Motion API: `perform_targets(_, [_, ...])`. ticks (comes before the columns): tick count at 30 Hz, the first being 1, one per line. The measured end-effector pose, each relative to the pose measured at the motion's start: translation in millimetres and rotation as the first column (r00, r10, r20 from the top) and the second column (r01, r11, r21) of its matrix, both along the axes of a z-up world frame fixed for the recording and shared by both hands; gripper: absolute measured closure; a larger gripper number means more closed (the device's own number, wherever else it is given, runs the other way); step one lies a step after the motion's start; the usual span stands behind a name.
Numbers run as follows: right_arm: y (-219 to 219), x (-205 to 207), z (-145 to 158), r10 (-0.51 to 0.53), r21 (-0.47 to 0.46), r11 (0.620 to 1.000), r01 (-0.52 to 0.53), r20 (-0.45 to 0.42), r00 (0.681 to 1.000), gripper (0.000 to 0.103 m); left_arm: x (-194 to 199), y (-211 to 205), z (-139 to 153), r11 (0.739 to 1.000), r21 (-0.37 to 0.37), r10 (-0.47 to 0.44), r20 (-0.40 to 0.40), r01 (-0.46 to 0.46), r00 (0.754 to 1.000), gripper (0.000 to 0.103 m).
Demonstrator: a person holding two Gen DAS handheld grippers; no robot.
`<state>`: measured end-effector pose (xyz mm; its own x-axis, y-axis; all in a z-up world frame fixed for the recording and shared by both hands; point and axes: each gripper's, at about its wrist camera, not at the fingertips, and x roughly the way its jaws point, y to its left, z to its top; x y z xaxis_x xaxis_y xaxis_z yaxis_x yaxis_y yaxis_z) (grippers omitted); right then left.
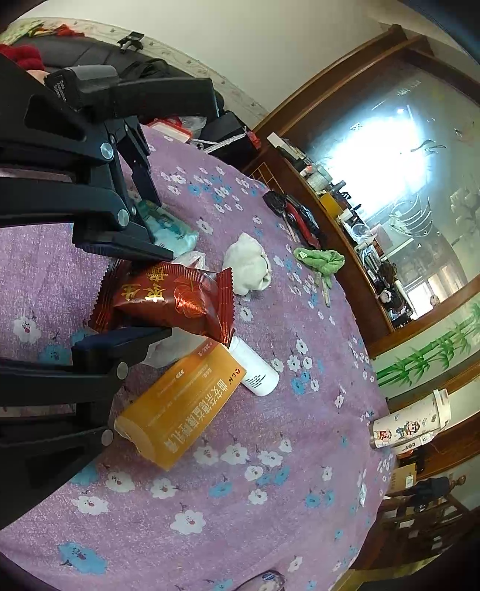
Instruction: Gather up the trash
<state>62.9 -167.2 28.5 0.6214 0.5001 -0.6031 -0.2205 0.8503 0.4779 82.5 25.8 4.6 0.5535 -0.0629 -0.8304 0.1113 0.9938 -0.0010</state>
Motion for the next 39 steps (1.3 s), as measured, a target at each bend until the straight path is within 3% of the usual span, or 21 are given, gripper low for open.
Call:
perform_targets(2, [3, 0, 0, 0.008, -0.014, 1.000, -0.008, 0.007, 1.000, 0.067, -6, 6, 1, 0.999, -0.021, 0.030, 0.013, -0.030, 0.999, 0.063])
perform_targets(6, [12, -3, 2, 0.032, -0.052, 0.998, -0.030, 0.029, 0.999, 0.067, -22, 20, 5, 0.993, -0.090, 0.080, 0.030, -0.077, 0.996, 0.065])
perform_targets(12, [36, -11, 3, 0.114, -0.125, 0.986, -0.106, 0.065, 0.991, 0.067, -52, 33, 21, 0.983, -0.074, 0.181, 0.175, -0.170, 0.968, 0.065])
perform_targets(18, [51, -13, -2, 0.156, -0.190, 0.972, -0.140, 0.071, 0.985, 0.067, -56, 46, 27, 0.969, -0.064, 0.247, 0.246, -0.238, 0.937, 0.065])
perform_targets(39, [57, -11, -7, 0.156, -0.255, 0.957, -0.135, 0.063, 0.986, 0.067, -57, 50, 27, 0.969, -0.071, 0.246, 0.259, -0.235, 0.934, 0.063])
